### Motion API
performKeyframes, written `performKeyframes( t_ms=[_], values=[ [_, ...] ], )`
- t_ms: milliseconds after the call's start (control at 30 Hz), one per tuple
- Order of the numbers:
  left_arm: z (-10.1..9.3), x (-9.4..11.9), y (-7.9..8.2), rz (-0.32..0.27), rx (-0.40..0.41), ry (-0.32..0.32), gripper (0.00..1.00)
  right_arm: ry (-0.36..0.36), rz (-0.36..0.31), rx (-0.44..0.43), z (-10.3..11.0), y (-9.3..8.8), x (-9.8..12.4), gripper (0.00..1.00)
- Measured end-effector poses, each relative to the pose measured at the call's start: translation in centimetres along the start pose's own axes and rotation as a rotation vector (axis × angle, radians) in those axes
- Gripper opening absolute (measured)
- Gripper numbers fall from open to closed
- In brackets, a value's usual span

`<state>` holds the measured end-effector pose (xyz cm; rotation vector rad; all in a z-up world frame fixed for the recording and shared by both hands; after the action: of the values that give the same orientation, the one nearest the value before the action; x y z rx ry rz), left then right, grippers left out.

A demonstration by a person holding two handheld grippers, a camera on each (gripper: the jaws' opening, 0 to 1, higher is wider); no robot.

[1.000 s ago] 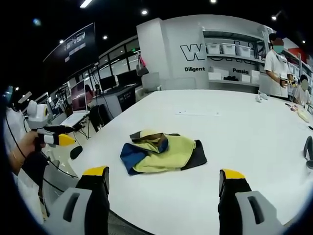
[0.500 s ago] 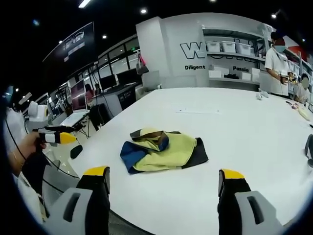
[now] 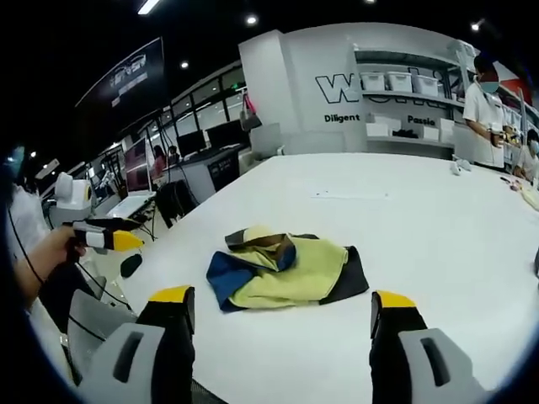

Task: Fold the garment on the visible template until the final outline fits inside the template.

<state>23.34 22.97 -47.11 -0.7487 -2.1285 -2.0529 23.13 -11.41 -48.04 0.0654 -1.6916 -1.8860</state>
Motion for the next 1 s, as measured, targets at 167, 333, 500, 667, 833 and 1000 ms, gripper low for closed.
performKeyframes(
  t_ms=[167, 333, 500, 667, 833, 1000],
  values=[
    [0.7, -1.9, 0.1, 0.015, -0.015, 0.000, 0.82, 0.017, 0.016, -0.004, -0.2, 0.0, -1.7, 0.82],
    [1.4, -3.6, -0.1, 0.025, -0.012, 0.000, 0.78, 0.027, 0.019, -0.008, -0.5, 0.2, -3.7, 0.77],
    [2.1, -5.7, -0.3, 0.047, -0.047, 0.002, 0.75, 0.041, 0.035, -0.007, -0.6, 0.0, -6.0, 0.74],
    [2.7, -8.1, -0.7, 0.043, -0.096, 0.004, 0.70, 0.055, 0.037, -0.022, -0.6, -0.6, -8.3, 0.69],
    [3.2, -10.1, -1.5, 0.074, -0.095, 0.000, 0.67, 0.095, 0.062, -0.018, -0.3, -1.2, -10.0, 0.66],
    [3.4, -12.1, -2.2, 0.094, -0.109, -0.020, 0.65, 0.108, 0.080, -0.047, -0.2, -1.8, -11.9, 0.64]
  ],
)
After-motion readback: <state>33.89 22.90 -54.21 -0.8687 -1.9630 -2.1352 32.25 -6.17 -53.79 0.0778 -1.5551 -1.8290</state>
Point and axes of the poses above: the point that each gripper's makers call its tool centre point, and the gripper's own axes: x roughly backward along the fingers, z roughly to its left, y roughly out of its top, the point moved 9 cm from there along x, roughly backward along the fingers, and after that the axes turned 9 degrees about -z, right-handed, at the moved point
